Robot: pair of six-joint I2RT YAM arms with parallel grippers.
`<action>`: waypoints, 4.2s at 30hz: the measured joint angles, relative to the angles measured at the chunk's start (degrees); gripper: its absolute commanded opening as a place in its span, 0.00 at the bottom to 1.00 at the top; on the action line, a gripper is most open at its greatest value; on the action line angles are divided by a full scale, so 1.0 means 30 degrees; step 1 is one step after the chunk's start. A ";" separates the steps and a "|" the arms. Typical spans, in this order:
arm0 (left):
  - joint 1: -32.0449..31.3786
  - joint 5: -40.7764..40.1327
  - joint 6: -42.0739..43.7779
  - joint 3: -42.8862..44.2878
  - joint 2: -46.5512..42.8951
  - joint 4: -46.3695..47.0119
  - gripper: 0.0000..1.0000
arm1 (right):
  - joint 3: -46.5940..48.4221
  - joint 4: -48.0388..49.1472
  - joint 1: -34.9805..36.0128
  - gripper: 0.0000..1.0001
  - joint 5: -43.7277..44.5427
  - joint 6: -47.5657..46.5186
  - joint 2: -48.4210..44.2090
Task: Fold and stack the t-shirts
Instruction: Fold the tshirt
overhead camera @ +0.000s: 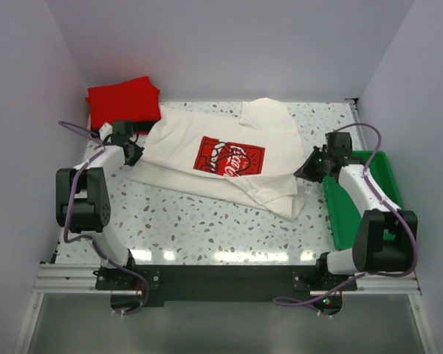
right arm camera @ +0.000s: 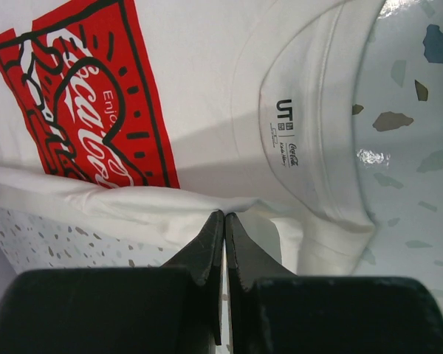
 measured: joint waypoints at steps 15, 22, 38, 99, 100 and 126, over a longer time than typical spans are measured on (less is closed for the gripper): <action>-0.0015 0.0466 0.0007 0.1202 0.1093 0.0036 0.00 | -0.0321 0.0568 -0.0787 0.00 -0.0277 0.0022 0.0670; -0.0022 0.0546 0.0153 0.1712 0.1821 0.0036 0.00 | -0.0321 0.1005 -0.0896 0.00 -0.0488 0.0102 0.1647; -0.0022 0.2157 0.0430 -0.1282 -0.0678 0.1967 0.60 | 0.1377 0.1246 -0.0809 0.60 0.0029 0.0226 0.4415; -0.0124 -0.0481 -0.1530 -1.0608 -0.5260 0.7169 0.00 | 0.0481 0.1683 0.6186 0.19 0.2987 0.2426 0.4284; -0.0131 -0.0525 -0.1530 -1.0666 -0.5377 0.7067 0.00 | 0.0539 0.1610 0.6186 0.21 0.3009 0.2353 0.4284; -0.0131 -0.0554 -0.1508 -1.0695 -0.5479 0.6754 0.00 | 0.1093 0.0379 0.6193 0.16 0.4466 0.0845 0.4779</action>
